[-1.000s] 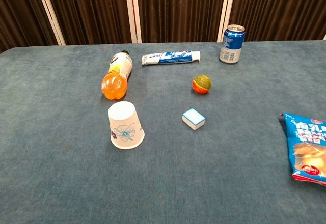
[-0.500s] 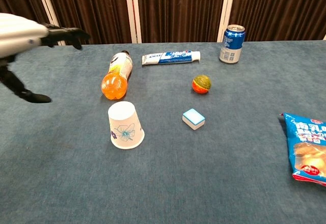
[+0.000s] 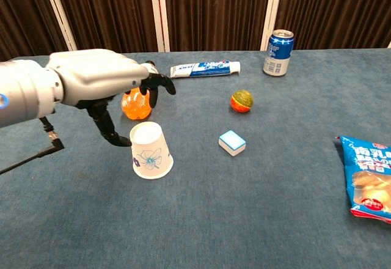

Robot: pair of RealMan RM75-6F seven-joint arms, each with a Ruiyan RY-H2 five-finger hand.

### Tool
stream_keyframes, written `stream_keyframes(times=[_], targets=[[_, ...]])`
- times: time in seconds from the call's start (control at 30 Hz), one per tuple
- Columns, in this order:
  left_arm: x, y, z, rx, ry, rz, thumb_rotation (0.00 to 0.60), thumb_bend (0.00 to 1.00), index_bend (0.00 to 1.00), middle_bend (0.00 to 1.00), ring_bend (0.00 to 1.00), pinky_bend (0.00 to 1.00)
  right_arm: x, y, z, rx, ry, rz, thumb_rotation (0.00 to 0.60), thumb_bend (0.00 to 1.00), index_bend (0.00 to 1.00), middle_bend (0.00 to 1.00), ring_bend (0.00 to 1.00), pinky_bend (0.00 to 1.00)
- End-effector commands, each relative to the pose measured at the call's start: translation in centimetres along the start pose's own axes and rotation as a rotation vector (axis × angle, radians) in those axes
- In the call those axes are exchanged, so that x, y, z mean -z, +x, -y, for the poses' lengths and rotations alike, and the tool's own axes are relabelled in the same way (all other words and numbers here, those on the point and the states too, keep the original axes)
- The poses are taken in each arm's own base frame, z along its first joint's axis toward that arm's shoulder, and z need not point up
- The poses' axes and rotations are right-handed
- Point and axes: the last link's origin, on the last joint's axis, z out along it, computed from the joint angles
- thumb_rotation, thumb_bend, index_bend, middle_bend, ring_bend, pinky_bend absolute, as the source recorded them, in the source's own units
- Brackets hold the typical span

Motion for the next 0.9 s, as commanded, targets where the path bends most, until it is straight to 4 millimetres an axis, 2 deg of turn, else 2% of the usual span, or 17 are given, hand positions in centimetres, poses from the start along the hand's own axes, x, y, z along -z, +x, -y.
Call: stream_keyframes(times=[0.03, 0.4, 0.67, 0.9], targets=[[-0.9, -0.3, -0.8, -0.011, 0.003, 0.017, 0.6, 0.18, 0.14, 0.29, 0.22, 0.31, 0.0, 0.0, 0.0, -0.002, 0.0, 0.001, 0.6, 0.31, 0.0, 0.0, 0.0, 0.04], [-2.2, -1.3, -1.6, -0.02, 0.025, 0.057, 0.6, 0.21, 0.15, 0.3, 0.22, 0.31, -0.1, 0.0, 0.2, -0.009, 0.001, 0.007, 0.6, 0.31, 0.0, 0.0, 0.0, 0.03], [-2.0, -1.8, -1.4, -0.028, 0.036, 0.073, 0.6, 0.24, 0.22, 0.39, 0.31, 0.35, -0.2, 0.0, 0.3, -0.012, 0.0, 0.01, 0.6, 0.31, 0.0, 0.0, 0.0, 0.03], [-1.9, -1.8, -1.4, -0.021, 0.031, 0.066, 0.6, 0.26, 0.24, 0.41, 0.33, 0.37, -0.2, -0.1, 0.4, -0.013, -0.001, 0.014, 0.6, 0.31, 0.0, 0.0, 0.0, 0.04]])
